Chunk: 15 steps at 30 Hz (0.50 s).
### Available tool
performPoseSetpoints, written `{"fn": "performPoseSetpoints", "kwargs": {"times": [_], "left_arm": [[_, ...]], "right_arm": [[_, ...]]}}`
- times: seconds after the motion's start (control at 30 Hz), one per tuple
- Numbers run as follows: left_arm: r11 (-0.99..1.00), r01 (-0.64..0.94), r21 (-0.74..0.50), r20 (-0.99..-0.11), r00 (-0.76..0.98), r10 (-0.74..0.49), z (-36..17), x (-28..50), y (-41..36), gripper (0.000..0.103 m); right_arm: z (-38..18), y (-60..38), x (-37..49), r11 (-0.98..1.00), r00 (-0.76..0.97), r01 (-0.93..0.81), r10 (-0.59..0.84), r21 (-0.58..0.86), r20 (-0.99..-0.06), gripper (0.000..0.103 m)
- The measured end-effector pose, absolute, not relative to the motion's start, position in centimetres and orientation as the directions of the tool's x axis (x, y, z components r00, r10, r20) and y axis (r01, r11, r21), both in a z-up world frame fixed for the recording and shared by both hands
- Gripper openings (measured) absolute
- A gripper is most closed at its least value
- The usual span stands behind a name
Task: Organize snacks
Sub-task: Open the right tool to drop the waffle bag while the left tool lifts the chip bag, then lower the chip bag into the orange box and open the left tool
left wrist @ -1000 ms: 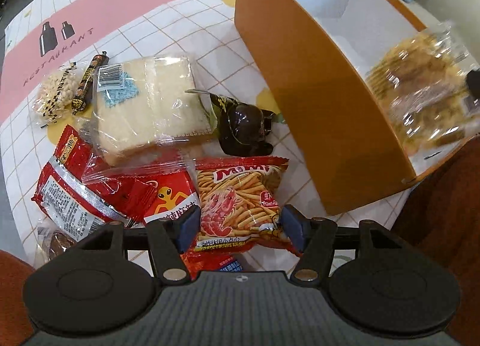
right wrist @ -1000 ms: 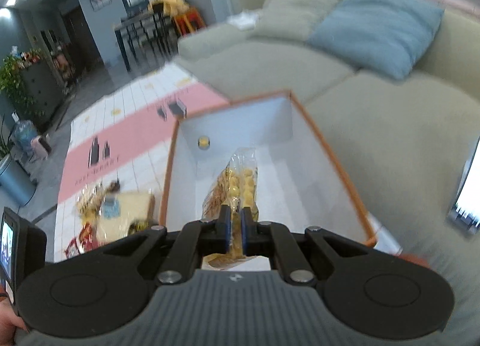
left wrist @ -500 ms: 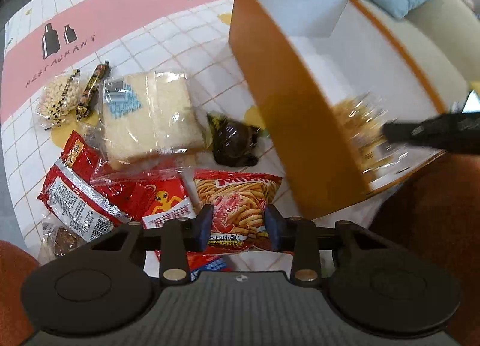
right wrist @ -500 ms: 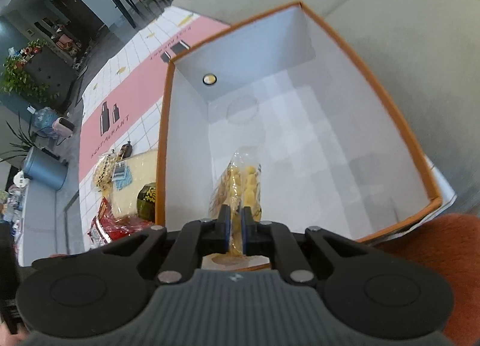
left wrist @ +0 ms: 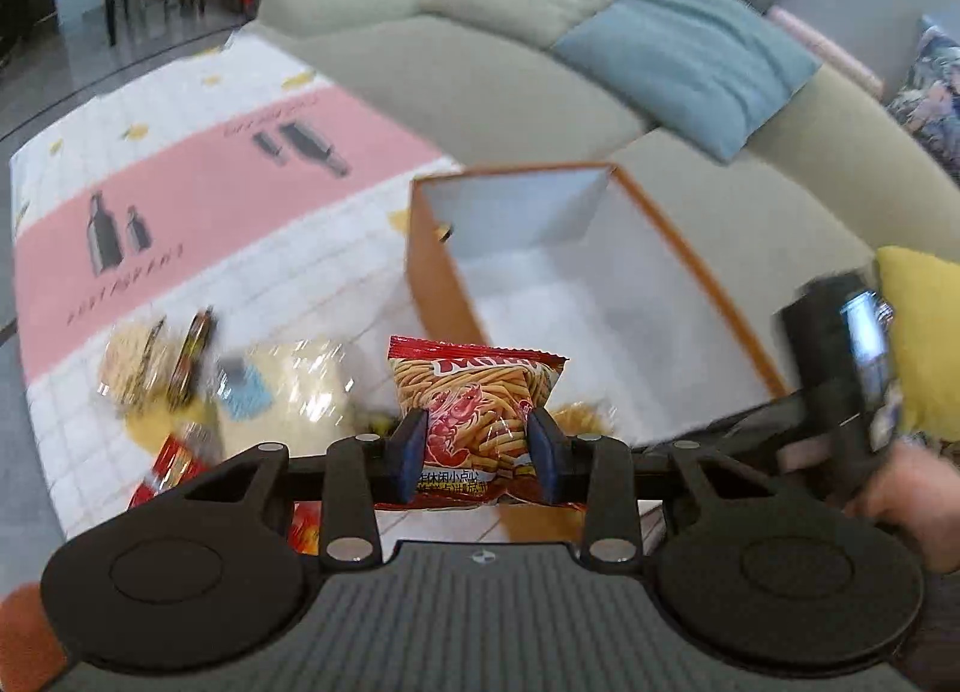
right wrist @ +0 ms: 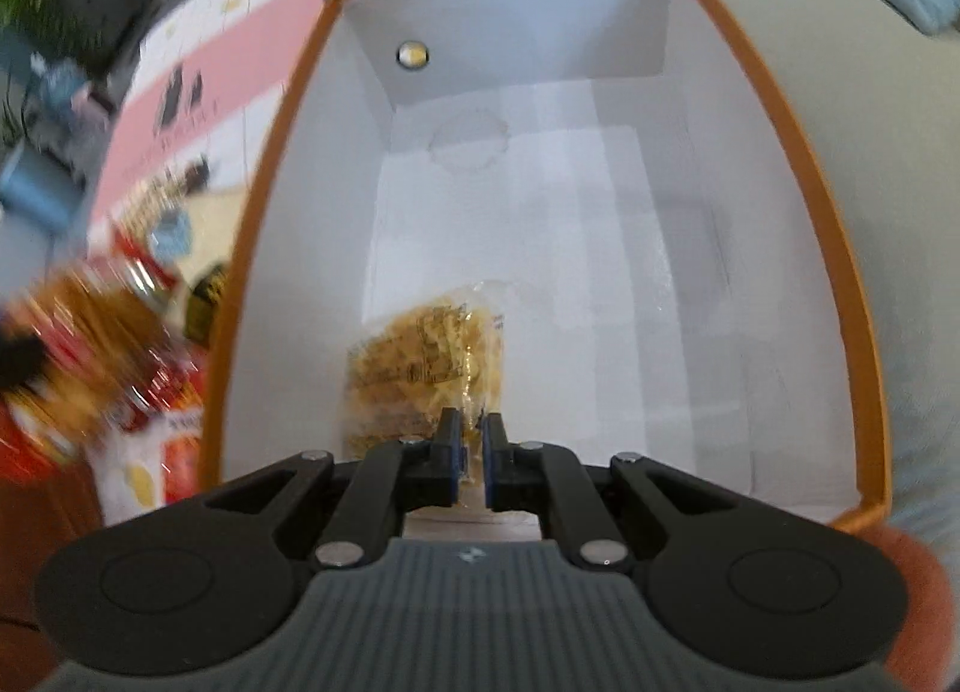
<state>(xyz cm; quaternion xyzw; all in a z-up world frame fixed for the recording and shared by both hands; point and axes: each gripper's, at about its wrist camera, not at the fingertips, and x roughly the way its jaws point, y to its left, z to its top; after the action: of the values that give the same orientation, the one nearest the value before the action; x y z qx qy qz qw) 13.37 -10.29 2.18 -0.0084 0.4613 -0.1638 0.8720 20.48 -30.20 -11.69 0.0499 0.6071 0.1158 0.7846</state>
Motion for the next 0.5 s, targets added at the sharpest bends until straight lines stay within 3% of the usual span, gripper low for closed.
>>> {"fn": "performPoseSetpoints", "kwargs": {"times": [0.2,0.3,0.5], "left_arm": [[0.931,0.326,-0.164,-0.787,0.525,-0.323,2.7,14.7,-12.8,0.04],[0.918,0.355,-0.174,-0.789,0.507,-0.346,2.6,15.1,-14.2,0.04],[0.909,0.369,-0.196,-0.807,0.466,-0.363,1.6,16.4,-17.3,0.04]], "right_arm": [[-12.3,-30.6,20.4,0.975,0.22,-0.119,0.209,0.186,-0.953,0.019],[-10.5,-31.5,19.2,0.974,0.298,-0.112,0.221,0.195,-0.929,0.026],[-5.0,-35.2,15.6,0.982,0.512,-0.014,0.168,0.187,-0.842,0.03]]}}
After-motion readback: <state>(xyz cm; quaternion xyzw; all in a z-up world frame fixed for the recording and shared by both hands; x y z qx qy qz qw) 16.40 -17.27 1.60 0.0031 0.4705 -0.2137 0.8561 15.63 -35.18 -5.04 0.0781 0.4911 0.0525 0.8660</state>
